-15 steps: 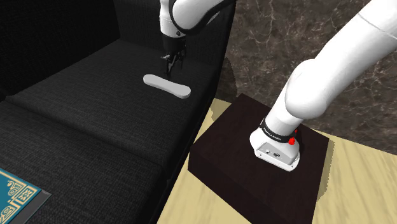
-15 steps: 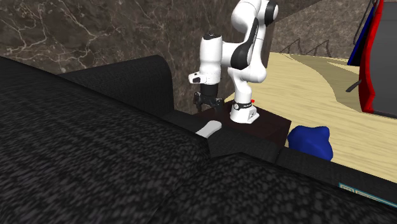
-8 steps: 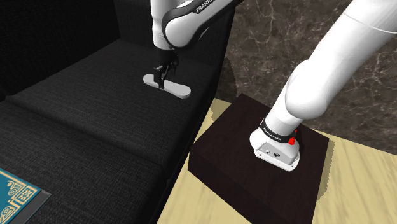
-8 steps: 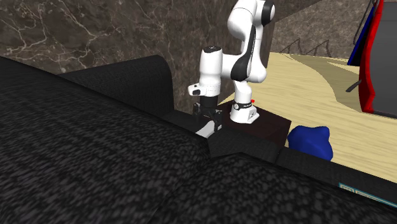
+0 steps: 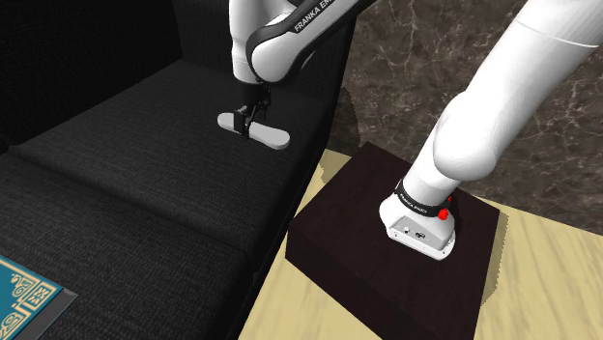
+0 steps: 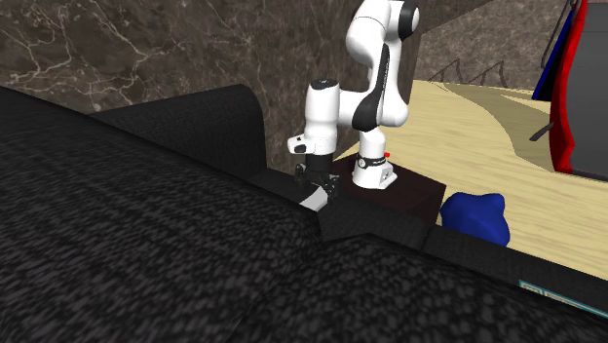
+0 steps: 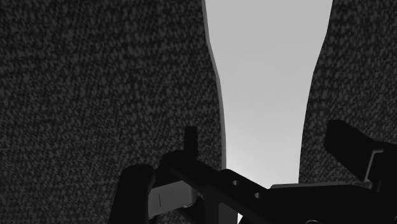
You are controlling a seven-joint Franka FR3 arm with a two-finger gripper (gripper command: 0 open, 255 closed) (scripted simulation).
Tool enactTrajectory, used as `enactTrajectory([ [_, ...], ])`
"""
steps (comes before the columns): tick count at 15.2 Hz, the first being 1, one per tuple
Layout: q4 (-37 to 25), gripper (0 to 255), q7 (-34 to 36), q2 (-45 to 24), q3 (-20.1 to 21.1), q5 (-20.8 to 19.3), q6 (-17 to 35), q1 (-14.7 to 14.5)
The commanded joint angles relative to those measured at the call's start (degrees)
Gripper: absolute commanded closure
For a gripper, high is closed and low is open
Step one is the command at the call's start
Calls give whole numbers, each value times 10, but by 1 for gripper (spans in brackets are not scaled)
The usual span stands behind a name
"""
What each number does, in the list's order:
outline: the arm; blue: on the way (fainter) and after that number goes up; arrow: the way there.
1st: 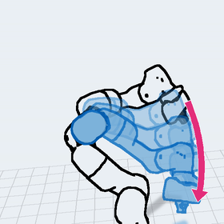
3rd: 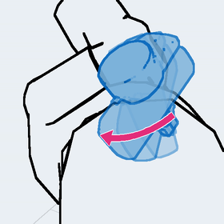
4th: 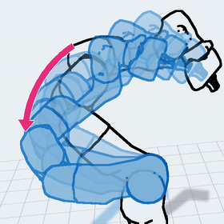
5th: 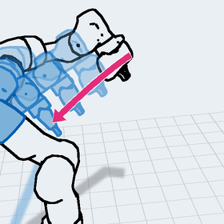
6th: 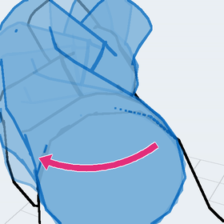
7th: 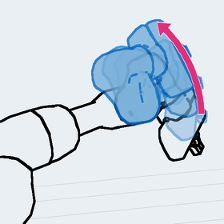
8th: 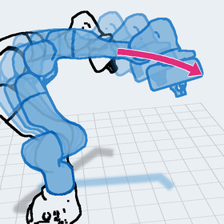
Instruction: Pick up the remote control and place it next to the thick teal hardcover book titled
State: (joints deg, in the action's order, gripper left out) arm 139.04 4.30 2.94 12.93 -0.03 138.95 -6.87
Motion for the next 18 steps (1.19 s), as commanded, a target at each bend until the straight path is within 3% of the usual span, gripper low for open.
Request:
enactTrajectory([
  [1, 0, 0, 0, 0, 0, 0, 0, 0],
  [2, 0, 0, 0, 0, 0, 0, 0, 0],
  [3, 0, 255, 0, 0, 0, 0, 0, 0],
  [12, 0, 255, 0, 0, 0, 0, 0, 0],
  [18, -18, 255, -8, 32, -1, 10, -49, -1],
])
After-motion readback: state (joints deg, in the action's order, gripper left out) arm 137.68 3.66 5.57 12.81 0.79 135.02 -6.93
